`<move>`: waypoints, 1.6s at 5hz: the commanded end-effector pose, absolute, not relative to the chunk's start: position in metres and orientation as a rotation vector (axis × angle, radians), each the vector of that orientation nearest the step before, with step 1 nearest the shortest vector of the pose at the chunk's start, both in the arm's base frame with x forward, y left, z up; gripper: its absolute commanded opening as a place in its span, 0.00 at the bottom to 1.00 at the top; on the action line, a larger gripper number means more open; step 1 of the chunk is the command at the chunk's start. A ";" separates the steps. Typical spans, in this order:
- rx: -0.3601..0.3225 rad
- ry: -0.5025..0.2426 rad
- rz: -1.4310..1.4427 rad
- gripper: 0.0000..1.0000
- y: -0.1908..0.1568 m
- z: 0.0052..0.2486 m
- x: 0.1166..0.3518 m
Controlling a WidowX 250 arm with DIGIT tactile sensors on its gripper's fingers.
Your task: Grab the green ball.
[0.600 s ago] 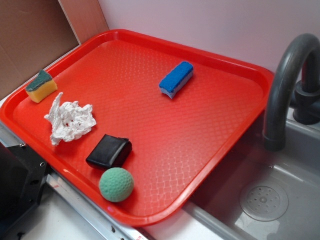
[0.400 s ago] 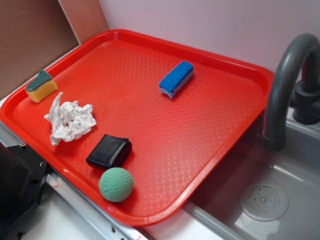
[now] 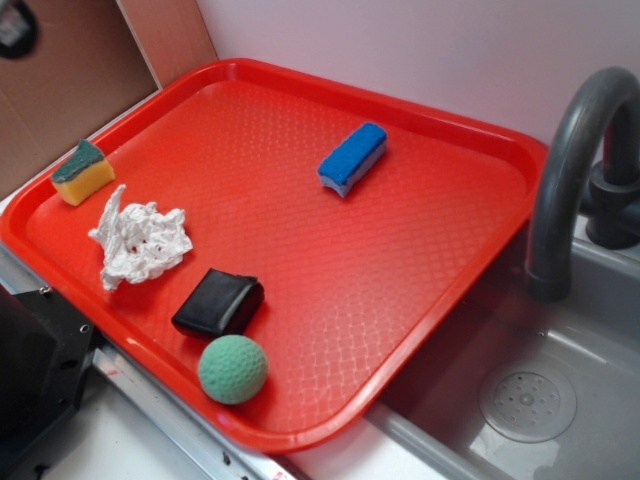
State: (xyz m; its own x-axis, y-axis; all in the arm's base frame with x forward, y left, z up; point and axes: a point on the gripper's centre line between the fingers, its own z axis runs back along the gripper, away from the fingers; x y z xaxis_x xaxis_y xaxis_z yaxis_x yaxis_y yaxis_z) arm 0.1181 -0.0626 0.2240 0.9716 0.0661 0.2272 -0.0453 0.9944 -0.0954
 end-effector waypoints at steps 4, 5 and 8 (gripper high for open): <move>-0.021 -0.071 0.180 1.00 -0.165 0.119 0.116; -0.041 -0.055 0.197 1.00 -0.171 0.102 0.110; -0.014 -0.058 0.170 1.00 -0.170 0.059 0.116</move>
State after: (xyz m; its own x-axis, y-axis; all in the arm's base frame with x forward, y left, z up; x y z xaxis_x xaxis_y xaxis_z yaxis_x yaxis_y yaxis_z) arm 0.1131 -0.1667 0.0554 0.9857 0.1625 0.0434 -0.1629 0.9866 0.0059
